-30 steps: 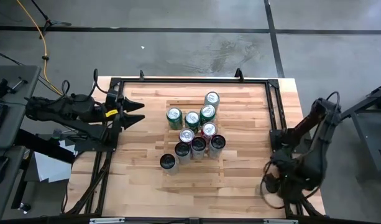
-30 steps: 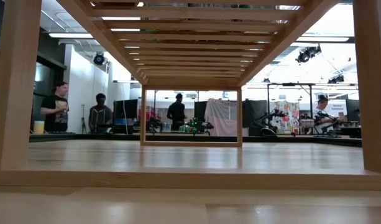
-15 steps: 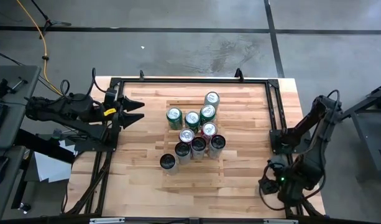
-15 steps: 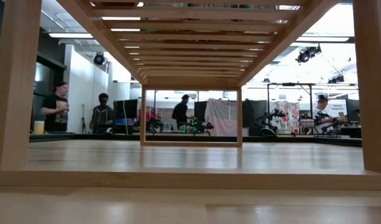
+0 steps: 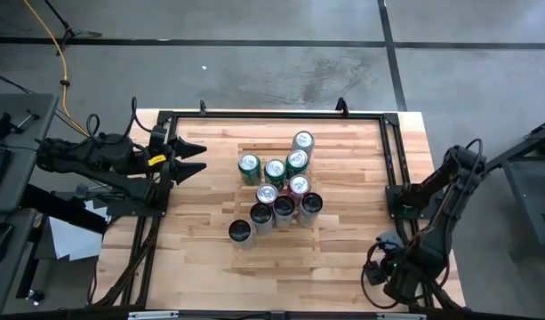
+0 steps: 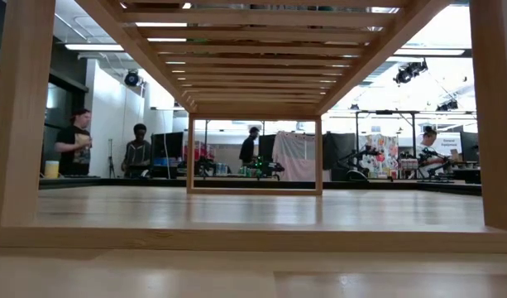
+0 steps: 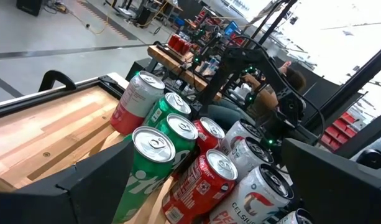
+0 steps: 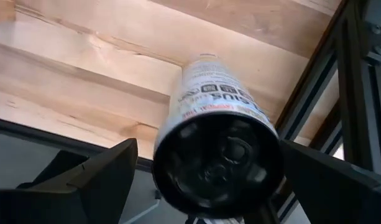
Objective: Place canned beverage on shelf
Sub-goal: Put the white yellow soda can on the shelf aligned with the other white yellow soda can
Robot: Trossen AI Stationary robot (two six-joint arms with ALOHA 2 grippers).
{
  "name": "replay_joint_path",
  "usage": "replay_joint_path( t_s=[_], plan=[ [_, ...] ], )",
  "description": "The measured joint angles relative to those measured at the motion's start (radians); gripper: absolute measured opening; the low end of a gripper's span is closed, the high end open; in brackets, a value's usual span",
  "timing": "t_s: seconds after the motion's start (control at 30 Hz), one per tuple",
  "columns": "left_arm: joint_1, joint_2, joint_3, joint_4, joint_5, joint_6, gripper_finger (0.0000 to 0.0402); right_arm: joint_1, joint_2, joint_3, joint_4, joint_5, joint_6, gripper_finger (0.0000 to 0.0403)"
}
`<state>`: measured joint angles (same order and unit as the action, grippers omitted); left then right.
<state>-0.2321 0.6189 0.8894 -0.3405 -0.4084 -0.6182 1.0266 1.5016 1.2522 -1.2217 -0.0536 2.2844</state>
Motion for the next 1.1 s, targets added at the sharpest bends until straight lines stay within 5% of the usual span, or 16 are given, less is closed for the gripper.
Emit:
replay_joint_path(
  t_s=[0.2,0.43,0.63,1.1],
  plan=[
    [0.0,0.0,0.0,0.0,0.0,0.001,0.0399,-0.013,0.024,0.0,-0.011,0.0,-0.016,0.0353],
    [0.0,0.0,0.0,0.0,0.0,0.001,0.0399,-0.012,0.025,0.002,-0.008,-0.019,-0.043,0.0241],
    [0.0,0.0,0.0,0.0,0.001,-0.001,0.0399,-0.012,-0.013,0.002,0.11,-0.032,-0.13,0.024],
    [-0.002,0.013,0.0,0.197,0.1,-0.06,0.0399,-0.112,-0.142,0.005,0.839,0.205,-0.699,0.024]
  ],
)
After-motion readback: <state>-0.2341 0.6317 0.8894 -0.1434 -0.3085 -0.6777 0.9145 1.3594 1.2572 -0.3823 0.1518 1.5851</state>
